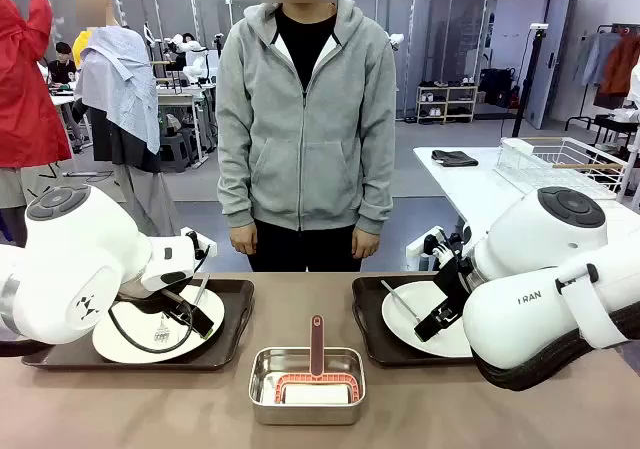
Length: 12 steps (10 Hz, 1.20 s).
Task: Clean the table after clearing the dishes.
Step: When the left (or right) Handle tray is removed, use the left hand (or right hand) to clean the left (or right) side of the table with the Lint Roller.
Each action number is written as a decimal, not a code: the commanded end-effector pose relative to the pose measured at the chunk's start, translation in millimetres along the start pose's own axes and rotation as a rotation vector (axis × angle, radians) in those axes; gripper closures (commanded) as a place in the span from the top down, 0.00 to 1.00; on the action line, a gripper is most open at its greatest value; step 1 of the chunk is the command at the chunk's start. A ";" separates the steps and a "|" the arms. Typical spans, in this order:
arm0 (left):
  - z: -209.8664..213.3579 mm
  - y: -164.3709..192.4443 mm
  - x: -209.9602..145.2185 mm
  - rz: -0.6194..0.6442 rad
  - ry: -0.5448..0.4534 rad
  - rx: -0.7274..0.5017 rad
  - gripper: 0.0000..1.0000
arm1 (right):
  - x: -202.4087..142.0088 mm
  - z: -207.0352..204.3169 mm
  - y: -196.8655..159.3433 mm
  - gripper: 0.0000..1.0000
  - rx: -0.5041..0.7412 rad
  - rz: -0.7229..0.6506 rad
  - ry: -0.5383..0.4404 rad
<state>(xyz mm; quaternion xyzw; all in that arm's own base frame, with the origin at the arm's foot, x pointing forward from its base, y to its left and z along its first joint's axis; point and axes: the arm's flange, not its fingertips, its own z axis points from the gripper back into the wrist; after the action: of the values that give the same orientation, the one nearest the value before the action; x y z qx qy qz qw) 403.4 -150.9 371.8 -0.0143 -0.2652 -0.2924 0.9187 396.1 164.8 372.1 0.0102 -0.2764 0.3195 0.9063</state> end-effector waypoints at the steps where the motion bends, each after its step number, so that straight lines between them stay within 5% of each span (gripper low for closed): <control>1: 0.0 -0.2 0.0 0.000 0.000 0.000 1.00 | 0.0 0.0 0.0 1.00 0.000 0.000 0.000; 11: 0.0 -0.3 0.1 -0.001 0.000 0.000 1.00 | -0.2 0.0 -0.6 1.00 -0.001 0.000 0.000; 12: 10.8 9.6 9.3 0.002 0.022 -0.109 1.00 | 11.9 6.4 -11.9 1.00 0.009 0.007 0.041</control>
<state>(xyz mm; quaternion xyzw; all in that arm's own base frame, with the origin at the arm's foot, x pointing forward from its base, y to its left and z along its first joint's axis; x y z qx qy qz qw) 403.9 -153.4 373.7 -0.0252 -0.2599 -0.2934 0.9196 398.9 163.7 374.3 0.0096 -0.2714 0.3187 0.9081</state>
